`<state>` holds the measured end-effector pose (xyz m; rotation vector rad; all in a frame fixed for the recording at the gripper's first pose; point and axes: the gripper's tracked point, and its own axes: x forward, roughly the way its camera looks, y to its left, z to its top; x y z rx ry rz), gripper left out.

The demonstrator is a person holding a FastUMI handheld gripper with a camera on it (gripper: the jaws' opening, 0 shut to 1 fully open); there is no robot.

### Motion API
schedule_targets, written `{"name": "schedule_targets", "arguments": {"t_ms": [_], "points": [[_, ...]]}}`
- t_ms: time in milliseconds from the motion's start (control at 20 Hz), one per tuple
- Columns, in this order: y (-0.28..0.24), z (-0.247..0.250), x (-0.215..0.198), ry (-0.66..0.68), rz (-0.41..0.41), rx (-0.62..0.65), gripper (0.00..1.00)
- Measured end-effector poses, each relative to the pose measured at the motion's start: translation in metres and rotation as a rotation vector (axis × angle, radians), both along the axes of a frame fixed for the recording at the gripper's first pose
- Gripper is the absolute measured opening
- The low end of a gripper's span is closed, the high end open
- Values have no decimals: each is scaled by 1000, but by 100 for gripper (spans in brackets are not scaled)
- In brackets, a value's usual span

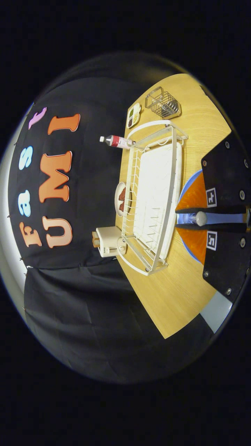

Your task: Take the plate from the dish rack, then take the spoon from the basket and place it into the plate.

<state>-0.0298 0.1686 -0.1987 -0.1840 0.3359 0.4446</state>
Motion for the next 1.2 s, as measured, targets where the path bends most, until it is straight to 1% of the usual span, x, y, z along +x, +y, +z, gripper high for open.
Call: {"name": "schedule_targets", "arguments": {"t_ms": [250,350,450,500,550,600,700,750,900,950,1100,1200], "points": [[-7,-4,5,14,-14,-20,17],[-14,0,10,23,-32,-7,24],[-21,13,16,25,-57,20,35],[-27,22,20,17,-73,29,45],[-33,32,25,6,-88,37,47],[-39,45,29,-8,-102,42,54],[-52,72,36,-43,-129,48,64],[-60,87,40,-62,-145,47,65],[-79,126,49,-115,-188,60,76],[-84,139,51,-133,-202,65,78],[-100,165,56,-169,-241,75,91],[-110,176,57,-185,-271,79,97]]}}
